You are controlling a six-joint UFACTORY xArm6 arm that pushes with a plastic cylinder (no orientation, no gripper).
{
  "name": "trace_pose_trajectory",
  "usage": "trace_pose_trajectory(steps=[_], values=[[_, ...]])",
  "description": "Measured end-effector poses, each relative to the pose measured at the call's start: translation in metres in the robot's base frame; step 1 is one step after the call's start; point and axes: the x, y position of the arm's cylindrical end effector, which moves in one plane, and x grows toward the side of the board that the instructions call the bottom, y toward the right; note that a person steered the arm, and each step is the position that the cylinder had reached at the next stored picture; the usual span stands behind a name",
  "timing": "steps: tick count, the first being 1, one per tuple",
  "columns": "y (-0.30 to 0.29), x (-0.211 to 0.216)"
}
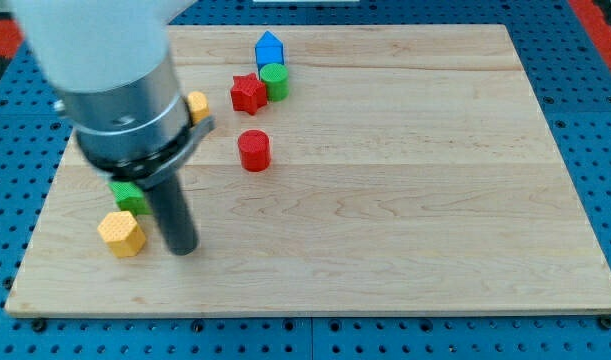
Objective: Slide the green star into the hexagon
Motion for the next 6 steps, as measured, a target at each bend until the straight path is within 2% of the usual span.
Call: trace_pose_trajectory(steps=[1, 2, 3, 4, 5, 6], values=[[-0.009, 0.004], [0.046, -0.05], [0.006, -0.089], [-0.022, -0.099], [-0.063, -0.09], [-0.066, -0.088]])
